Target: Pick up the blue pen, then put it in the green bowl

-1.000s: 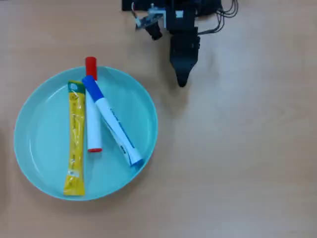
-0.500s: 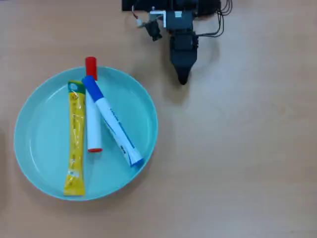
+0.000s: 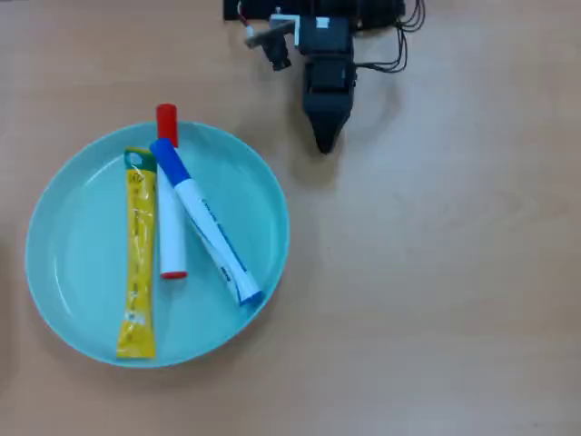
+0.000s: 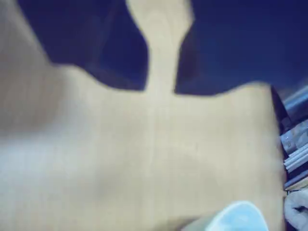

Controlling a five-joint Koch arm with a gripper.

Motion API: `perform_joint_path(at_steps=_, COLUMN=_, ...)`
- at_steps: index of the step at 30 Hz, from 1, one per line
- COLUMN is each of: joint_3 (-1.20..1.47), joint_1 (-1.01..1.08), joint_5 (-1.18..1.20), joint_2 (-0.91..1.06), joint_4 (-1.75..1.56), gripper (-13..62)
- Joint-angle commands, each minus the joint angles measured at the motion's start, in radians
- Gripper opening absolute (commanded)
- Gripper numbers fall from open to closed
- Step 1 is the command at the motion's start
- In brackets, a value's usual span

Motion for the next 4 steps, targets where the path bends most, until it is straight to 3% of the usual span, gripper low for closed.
perform_joint_path(at_steps=1, joint_3=0.038, joint_1=0.003, joint_5=-0.005, joint_2=0.098, joint_4=-0.003, gripper=0.4)
perform_joint_path(at_steps=4, joint_3=0.038, joint_1=0.002, joint_5=-0.006, joint_2=0.098, joint_4=0.046, gripper=0.4)
